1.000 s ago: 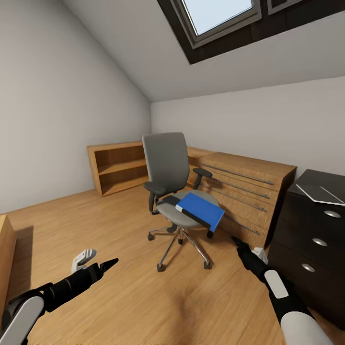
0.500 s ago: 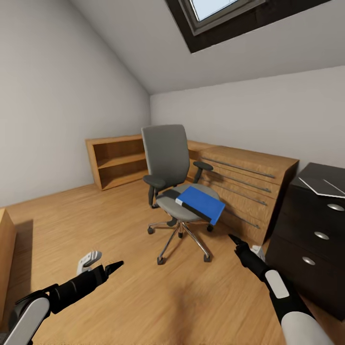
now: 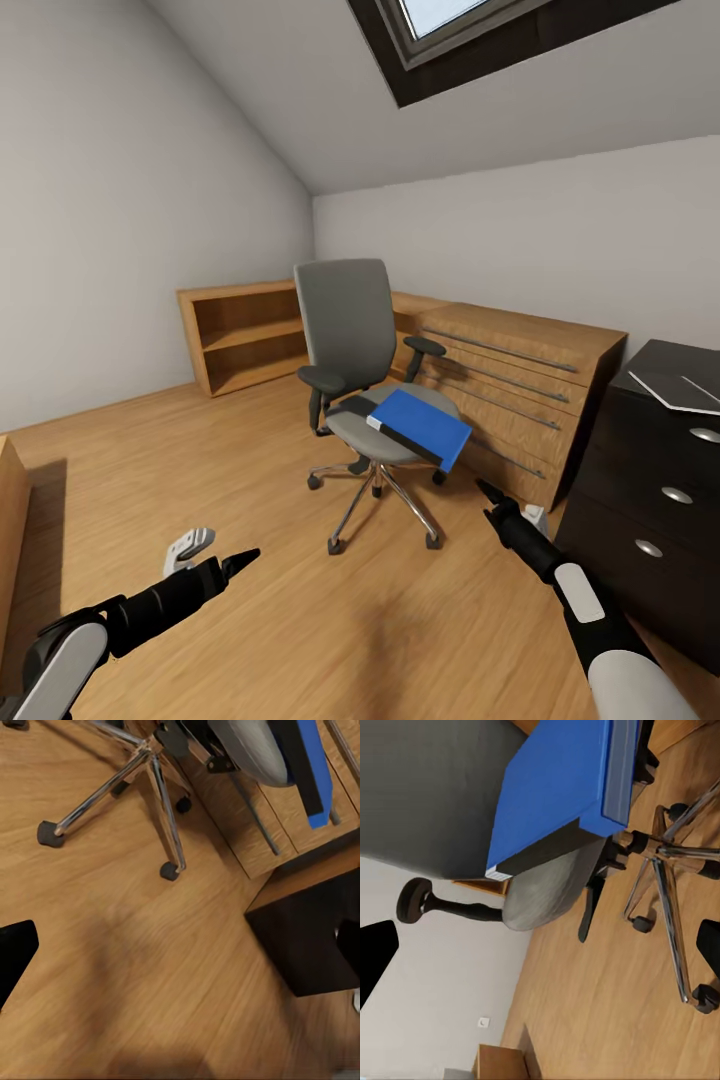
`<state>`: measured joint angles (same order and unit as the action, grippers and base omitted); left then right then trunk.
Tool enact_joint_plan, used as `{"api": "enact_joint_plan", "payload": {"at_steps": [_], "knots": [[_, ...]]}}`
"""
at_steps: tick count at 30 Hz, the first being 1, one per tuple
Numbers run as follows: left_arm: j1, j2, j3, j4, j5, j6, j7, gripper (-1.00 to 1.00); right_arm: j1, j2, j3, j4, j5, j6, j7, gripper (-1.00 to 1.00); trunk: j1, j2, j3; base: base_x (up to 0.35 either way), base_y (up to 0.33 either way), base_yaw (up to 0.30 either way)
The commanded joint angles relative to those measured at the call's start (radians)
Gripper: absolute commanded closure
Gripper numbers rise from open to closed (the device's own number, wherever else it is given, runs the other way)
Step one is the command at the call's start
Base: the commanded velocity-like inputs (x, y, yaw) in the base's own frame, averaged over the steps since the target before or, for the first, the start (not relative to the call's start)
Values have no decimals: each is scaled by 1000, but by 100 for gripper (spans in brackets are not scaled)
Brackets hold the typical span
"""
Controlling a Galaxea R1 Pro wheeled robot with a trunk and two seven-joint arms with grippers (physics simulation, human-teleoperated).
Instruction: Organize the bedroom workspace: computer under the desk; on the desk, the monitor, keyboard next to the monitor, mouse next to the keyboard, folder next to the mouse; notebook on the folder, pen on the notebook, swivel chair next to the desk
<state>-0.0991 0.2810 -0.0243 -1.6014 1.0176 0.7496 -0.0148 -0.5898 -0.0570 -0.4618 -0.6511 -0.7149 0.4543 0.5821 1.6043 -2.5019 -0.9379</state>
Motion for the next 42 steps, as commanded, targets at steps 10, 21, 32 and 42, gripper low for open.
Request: {"api": "enact_joint_plan", "payload": {"at_steps": [10, 21, 32, 42], "knots": [[-1, 0, 0, 1, 1, 2, 1, -100, -1, 0, -4, 1, -2, 3, 14, -100, 0, 0, -1, 302, 0, 0], [-1, 0, 0, 7, 2, 2, 0, -100, -1, 2, -7, 1, -8, 1, 14, -100, 0, 0, -1, 235, -23, 0], [-1, 0, 0, 9, 3, 3, 0, -100, -1, 1, -9, 1, -8, 0, 12, -100, 0, 0, -1, 15, -3, 0], [-1, 1, 2, 8, 0, 4, -1, -100, -1, 0, -9, 2, -6, 0, 4, -100, 2, -1, -16, 0, 0, 0]]}}
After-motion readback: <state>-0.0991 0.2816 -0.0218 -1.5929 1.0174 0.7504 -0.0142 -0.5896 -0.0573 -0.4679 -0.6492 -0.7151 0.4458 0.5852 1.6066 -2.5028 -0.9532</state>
